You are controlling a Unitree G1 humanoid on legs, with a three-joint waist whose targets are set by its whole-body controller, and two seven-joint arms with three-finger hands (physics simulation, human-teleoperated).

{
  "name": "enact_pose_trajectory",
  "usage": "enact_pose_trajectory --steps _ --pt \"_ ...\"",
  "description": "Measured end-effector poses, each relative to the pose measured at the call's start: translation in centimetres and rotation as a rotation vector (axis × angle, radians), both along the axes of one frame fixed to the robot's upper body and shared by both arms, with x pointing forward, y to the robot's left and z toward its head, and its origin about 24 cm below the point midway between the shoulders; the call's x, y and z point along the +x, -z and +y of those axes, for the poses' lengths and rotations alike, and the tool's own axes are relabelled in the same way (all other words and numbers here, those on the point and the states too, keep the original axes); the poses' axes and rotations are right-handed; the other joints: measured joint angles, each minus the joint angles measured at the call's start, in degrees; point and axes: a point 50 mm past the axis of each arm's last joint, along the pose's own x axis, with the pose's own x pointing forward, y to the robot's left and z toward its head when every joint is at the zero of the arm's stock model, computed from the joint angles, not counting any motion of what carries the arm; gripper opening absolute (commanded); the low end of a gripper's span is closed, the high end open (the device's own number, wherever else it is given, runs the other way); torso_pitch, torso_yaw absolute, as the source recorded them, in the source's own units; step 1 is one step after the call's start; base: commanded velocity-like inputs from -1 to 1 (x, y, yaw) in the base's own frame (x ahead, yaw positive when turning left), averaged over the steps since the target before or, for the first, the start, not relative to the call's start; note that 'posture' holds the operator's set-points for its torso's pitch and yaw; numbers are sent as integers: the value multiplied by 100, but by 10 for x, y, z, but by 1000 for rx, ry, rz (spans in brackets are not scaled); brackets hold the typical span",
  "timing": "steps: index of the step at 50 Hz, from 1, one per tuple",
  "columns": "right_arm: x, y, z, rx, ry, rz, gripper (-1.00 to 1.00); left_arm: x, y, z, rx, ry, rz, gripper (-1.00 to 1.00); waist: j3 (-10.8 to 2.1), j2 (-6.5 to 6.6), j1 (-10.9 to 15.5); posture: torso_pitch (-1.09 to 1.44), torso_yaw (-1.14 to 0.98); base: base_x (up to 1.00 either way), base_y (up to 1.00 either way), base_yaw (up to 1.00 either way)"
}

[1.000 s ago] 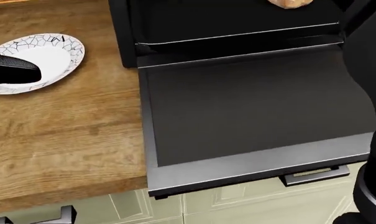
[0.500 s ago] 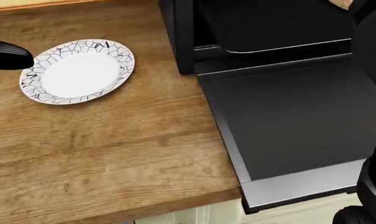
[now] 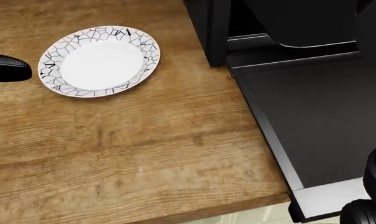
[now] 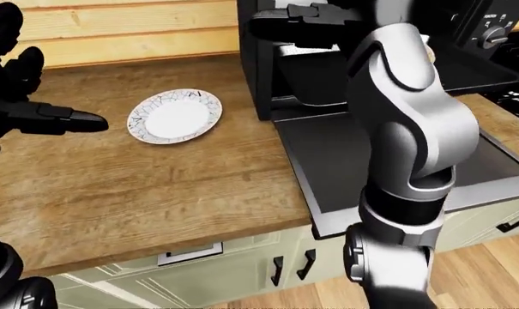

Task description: Pick the scone from the tray and place it on the plate on the counter.

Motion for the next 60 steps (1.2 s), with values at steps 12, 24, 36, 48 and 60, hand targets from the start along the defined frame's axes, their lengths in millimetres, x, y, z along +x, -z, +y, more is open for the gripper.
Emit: enact_pose_trajectory --steps 12,24,36,48,60 --pt "6 -9 -11 -12 72 41 100 3 0 -2 5 8 1 100 -13 14 -13 0 0 0 0 0" --pt "13 -20 -31 -57 194 129 100 2 3 1 6 0 9 100 28 18 -19 0 0 0 0 0" --pt "46 -12 -59 -131 367 277 100 -2 5 2 10 -6 13 100 28 29 -32 0 0 0 0 0" --pt "71 -4 -92 -208 565 352 100 3 6 0 10 -1 24 100 17 65 -37 0 0 0 0 0" --pt "90 14 -118 -274 720 407 100 2 2 1 13 -4 15 100 -15 101 -48 0 0 0 0 0"
